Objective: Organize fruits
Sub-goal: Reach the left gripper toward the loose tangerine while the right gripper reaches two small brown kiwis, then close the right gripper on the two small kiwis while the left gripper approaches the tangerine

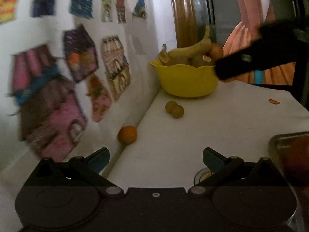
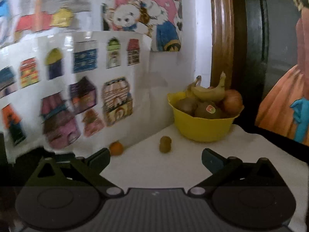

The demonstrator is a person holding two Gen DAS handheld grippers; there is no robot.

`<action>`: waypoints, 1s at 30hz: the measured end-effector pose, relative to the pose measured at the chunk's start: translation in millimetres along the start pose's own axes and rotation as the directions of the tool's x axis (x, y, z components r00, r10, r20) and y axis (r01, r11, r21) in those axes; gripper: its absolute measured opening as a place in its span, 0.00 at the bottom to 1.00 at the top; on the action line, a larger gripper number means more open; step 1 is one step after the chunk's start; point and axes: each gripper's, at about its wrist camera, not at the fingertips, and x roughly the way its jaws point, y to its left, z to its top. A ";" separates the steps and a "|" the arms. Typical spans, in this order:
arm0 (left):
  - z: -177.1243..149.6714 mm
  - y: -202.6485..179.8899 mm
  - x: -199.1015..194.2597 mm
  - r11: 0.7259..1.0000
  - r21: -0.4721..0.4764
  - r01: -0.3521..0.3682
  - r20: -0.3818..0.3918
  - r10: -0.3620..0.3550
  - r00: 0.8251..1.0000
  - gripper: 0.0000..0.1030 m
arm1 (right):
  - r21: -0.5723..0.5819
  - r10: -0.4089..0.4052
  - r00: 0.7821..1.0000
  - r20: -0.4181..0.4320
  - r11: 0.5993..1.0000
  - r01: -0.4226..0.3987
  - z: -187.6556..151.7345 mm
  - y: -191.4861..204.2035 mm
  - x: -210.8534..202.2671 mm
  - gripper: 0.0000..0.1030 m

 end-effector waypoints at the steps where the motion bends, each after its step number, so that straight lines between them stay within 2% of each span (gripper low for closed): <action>1: 1.8 -0.9 6.1 1.000 -0.004 -0.001 -0.001 0.001 1.000 0.99 | 0.015 0.008 1.000 -0.006 1.000 -0.008 2.7 -5.9 11.7 1.00; 5: 6.4 -6.6 26.1 1.000 0.007 -0.015 -0.008 0.015 1.000 0.99 | 0.120 0.070 0.997 -0.042 0.991 -0.065 8.9 -34.6 63.9 1.00; 9: 4.9 -7.7 35.7 0.998 0.024 -0.052 0.009 0.052 0.999 0.99 | 0.191 0.103 0.991 -0.082 0.978 -0.086 10.5 -54.5 108.3 1.00; 16: 4.4 1.8 47.3 1.000 -0.013 -0.025 -0.027 0.024 0.999 0.99 | 0.289 0.134 0.981 -0.140 0.953 -0.089 3.6 -70.4 163.0 0.97; 25: 7.7 9.0 62.6 0.999 -0.048 -0.021 -0.063 0.018 0.998 0.99 | 0.324 0.157 0.970 -0.186 0.942 -0.090 -2.0 -74.7 206.0 0.80; 30: 11.5 5.8 67.4 0.998 -0.046 -0.031 -0.054 0.029 0.998 0.95 | 0.328 0.171 0.968 -0.184 0.939 -0.103 -3.3 -79.1 211.1 0.62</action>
